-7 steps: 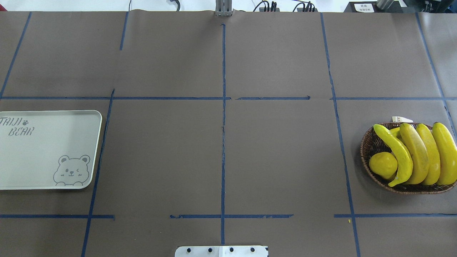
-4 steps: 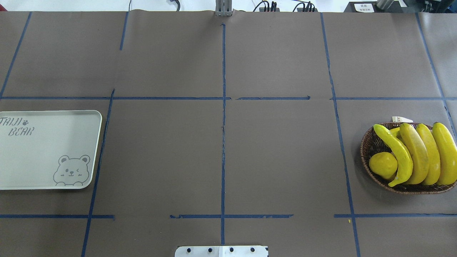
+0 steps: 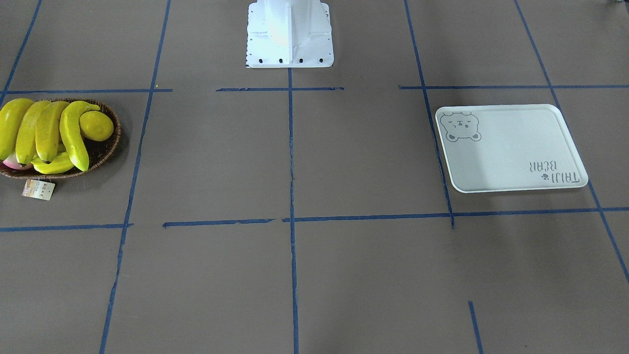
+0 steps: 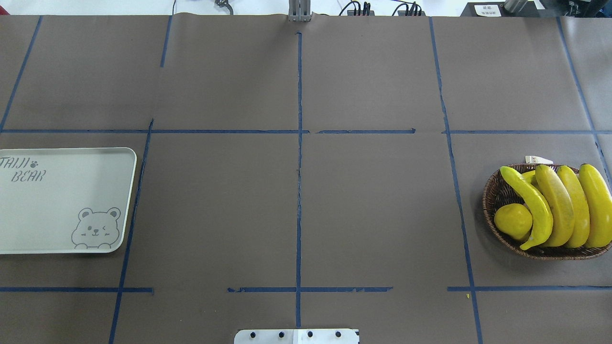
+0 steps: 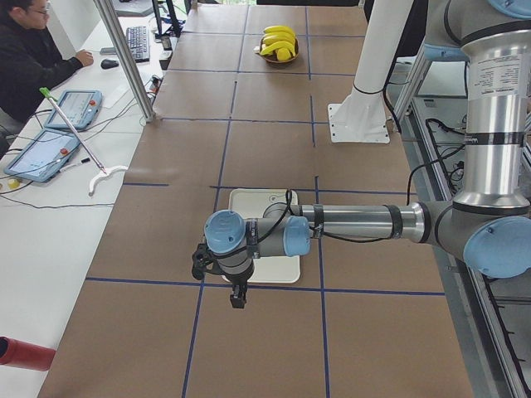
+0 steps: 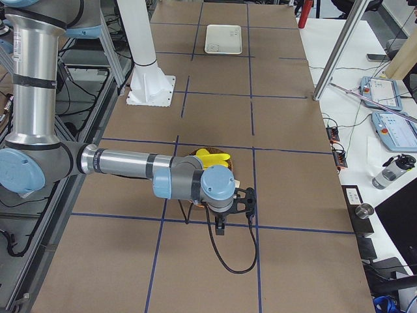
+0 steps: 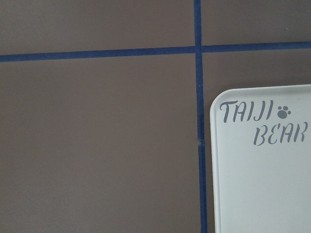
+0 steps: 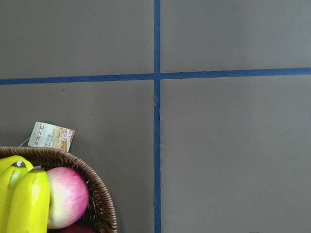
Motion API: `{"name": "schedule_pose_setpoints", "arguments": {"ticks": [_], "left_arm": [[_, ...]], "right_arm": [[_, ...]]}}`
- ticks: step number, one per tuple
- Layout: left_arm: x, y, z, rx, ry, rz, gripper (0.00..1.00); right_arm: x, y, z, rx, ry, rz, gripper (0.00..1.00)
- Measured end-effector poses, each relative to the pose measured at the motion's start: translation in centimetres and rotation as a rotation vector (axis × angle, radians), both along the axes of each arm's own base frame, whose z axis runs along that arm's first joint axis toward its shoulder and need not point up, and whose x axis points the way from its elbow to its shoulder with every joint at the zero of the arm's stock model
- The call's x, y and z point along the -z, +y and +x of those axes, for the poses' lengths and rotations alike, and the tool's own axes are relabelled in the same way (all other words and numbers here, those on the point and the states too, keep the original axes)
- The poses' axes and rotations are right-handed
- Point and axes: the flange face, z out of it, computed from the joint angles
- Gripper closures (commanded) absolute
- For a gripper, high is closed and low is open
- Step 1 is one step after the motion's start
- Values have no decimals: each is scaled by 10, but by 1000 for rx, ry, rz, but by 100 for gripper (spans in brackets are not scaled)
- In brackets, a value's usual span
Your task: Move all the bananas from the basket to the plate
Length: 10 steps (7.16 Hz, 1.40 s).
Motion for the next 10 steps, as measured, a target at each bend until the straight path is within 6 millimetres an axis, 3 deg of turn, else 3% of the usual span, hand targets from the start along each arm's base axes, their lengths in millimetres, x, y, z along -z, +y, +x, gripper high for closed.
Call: {"name": "schedule_pose_setpoints", "arguments": {"ticks": [3,6,9,10], "left_arm": [[5,-1,0,0,0,11,0],[9,-3,0,6,-1,14,0],[10,-4,0,9,-1,13,0],[10,-4,0,9,-1,13,0]], "right_arm": [[23,-18,0,6,24,49,0],[27,-16,-3,-3,21,44,0],[60,-21,-20,-66,-2,-15,1],[75,-14,-32,-55,-1,-4,1]]}}
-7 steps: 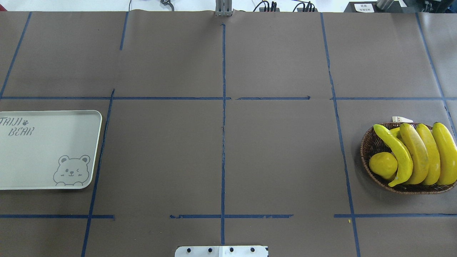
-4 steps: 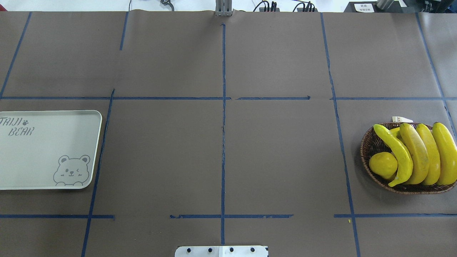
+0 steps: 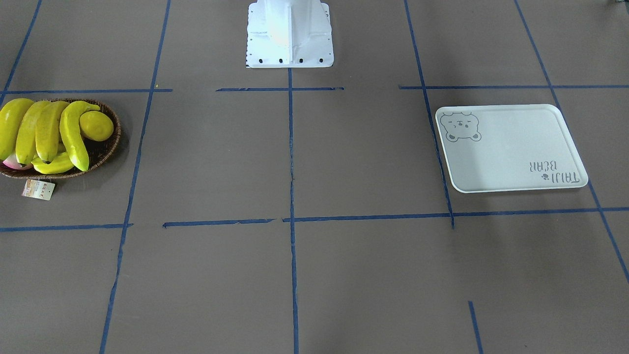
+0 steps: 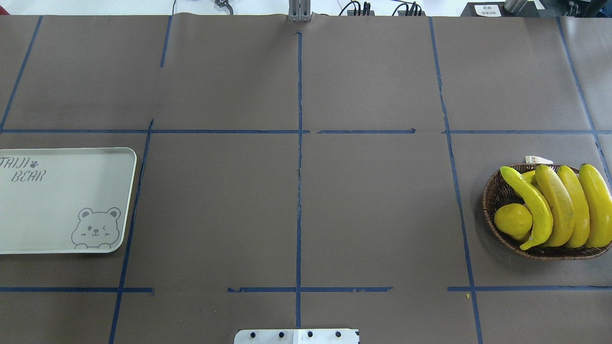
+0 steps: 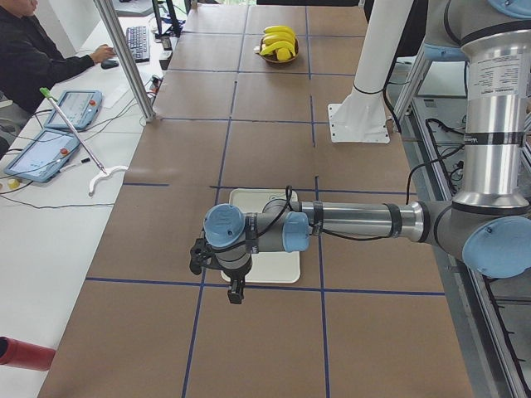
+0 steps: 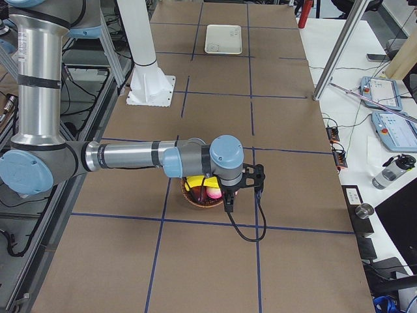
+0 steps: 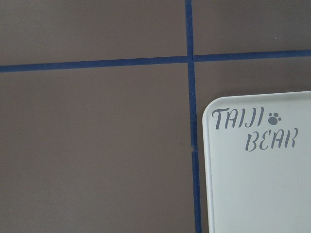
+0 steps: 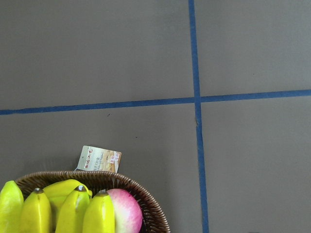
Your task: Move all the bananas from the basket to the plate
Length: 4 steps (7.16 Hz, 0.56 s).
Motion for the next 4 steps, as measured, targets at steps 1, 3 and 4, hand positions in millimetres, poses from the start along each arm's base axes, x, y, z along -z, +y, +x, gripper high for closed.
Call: {"name": "schedule_pose_setpoints", "arguments": {"ticks": [1,3,4], "left_arm": [[0,0,0,0,0,0,0],[1,0,0,0,0,2,0],[1,0,0,0,0,2,0]], "right_arm": [[15,16,-10,10,2,9,0],[43,42,-34,13,6,-7,1],[49,46,-47,22,12,-21,2]]}}
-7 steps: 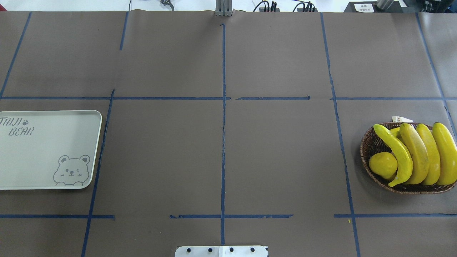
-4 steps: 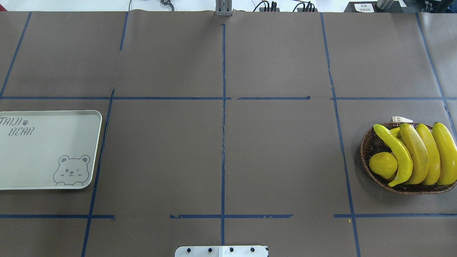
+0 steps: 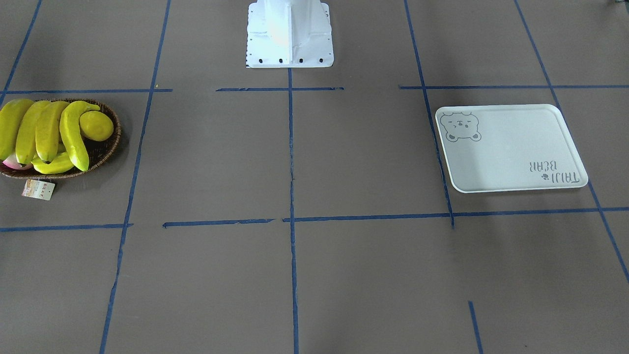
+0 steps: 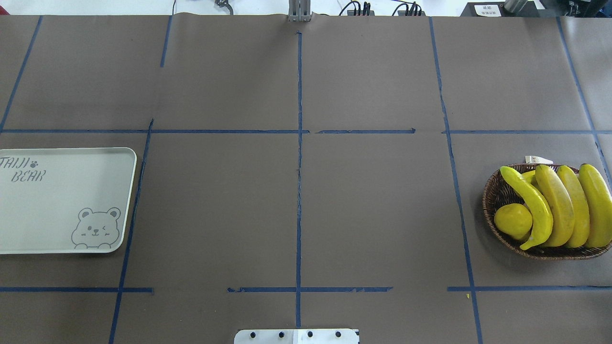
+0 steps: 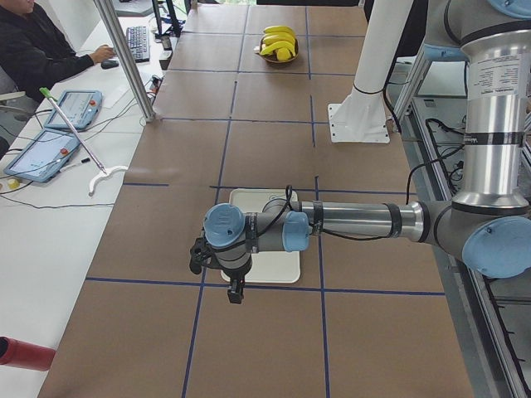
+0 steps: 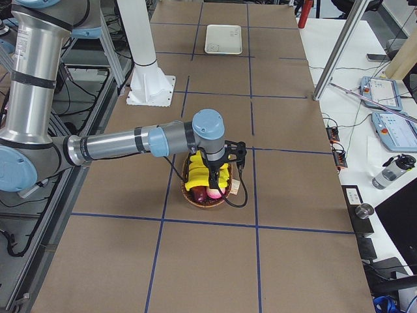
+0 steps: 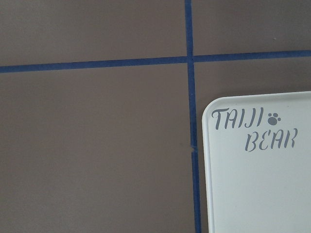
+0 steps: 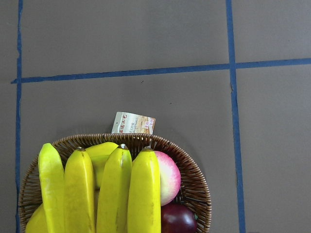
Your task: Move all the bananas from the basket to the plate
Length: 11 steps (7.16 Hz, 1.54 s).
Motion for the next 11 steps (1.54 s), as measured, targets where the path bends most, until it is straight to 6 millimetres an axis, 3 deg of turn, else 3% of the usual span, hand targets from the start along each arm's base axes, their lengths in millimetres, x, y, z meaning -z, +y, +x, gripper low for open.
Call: {"name": "schedule_pose_setpoints", "arguments": {"ticks": [2,5,6,8,11], "left_arm": [[0,1,0,0,0,-1,0],[-2,2,0,0,0,-4,0],[-2,2,0,0,0,-4,0],[-3,2,0,-1,0,-4,0],[-6,1,0,-1,0,-2,0]], "right_arm": [[-3,13,-20,15,15,-31,2],[-20,52,-59,-20,46,-18,2],[-22,58,-70,-8,51,-16,7],[-25,60,-86,22,63,-11,13],[-32,56,-111,84,77,-2,12]]}}
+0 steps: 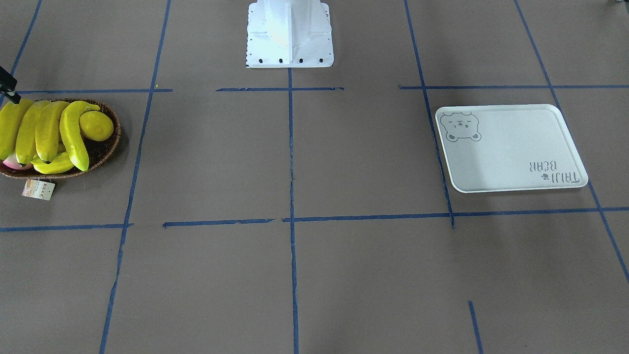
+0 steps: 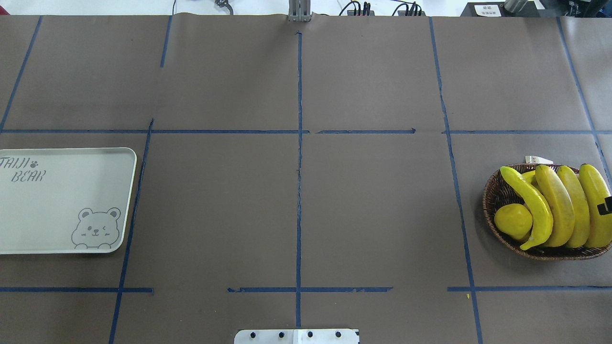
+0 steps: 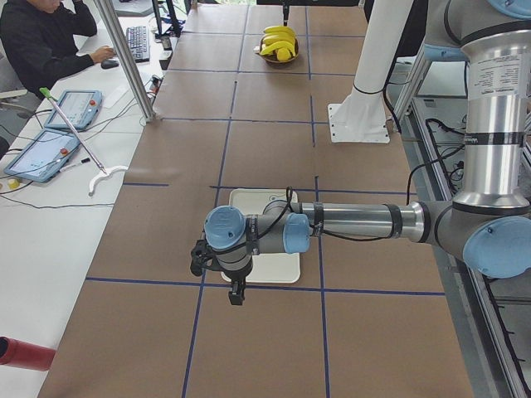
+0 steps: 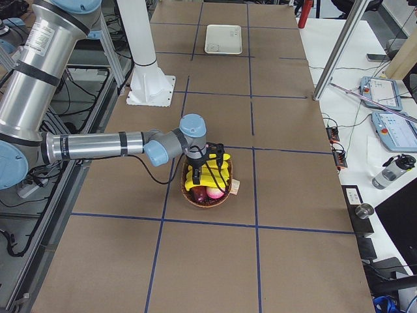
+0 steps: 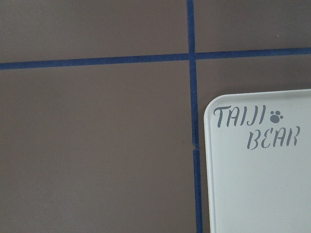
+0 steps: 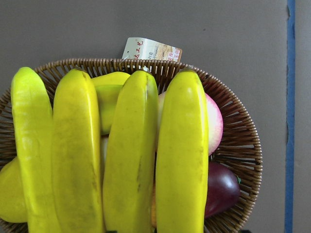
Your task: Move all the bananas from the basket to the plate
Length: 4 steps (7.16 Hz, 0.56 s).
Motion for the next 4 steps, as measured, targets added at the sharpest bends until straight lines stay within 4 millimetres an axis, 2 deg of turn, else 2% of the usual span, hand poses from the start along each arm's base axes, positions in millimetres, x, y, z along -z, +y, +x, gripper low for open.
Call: {"name": "schedule_pose_setpoints", "arguments": {"ticks": [3,4], "left_arm": [[-2,-2,0,1,0,19,0],[-2,-1,0,1,0,20,0]], "right_arm": [[-25,-1,-4,38,31,0,12],[-28,0,-5,47,34,1,12]]}}
